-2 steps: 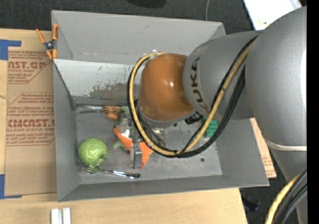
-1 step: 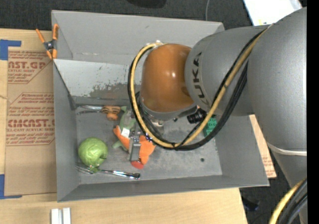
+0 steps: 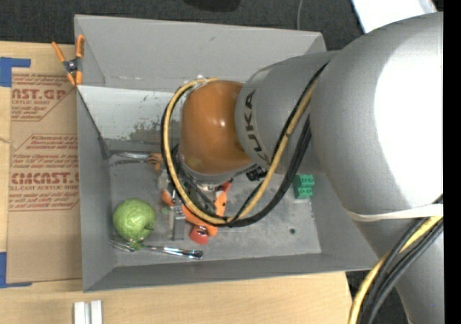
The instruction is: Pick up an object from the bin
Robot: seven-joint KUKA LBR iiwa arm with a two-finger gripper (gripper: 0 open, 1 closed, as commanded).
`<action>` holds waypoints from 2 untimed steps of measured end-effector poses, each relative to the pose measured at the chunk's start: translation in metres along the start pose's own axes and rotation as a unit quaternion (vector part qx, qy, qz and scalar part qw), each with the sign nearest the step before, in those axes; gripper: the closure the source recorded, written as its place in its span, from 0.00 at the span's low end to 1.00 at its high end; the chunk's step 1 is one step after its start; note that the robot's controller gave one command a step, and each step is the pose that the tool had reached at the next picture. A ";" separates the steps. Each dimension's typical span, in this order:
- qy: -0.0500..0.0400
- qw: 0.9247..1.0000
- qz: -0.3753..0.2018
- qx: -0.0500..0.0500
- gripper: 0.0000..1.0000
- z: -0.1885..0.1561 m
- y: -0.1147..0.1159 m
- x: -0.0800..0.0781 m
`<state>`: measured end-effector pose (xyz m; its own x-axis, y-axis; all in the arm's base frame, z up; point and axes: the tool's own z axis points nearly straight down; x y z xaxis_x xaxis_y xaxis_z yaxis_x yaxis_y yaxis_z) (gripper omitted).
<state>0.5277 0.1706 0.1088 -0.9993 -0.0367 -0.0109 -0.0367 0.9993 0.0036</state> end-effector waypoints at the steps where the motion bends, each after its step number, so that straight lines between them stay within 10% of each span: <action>1: 0.004 0.999 0.041 0.001 0.00 0.013 -0.025 0.030; 2: 0.000 0.998 0.063 0.000 0.00 0.020 -0.038 0.033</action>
Offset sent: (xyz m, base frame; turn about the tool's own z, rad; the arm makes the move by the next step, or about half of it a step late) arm -0.0328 -0.0466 -0.0388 0.0025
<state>0.4966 0.1315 0.0886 -0.9960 0.0893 -0.0104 0.0892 0.9960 0.0060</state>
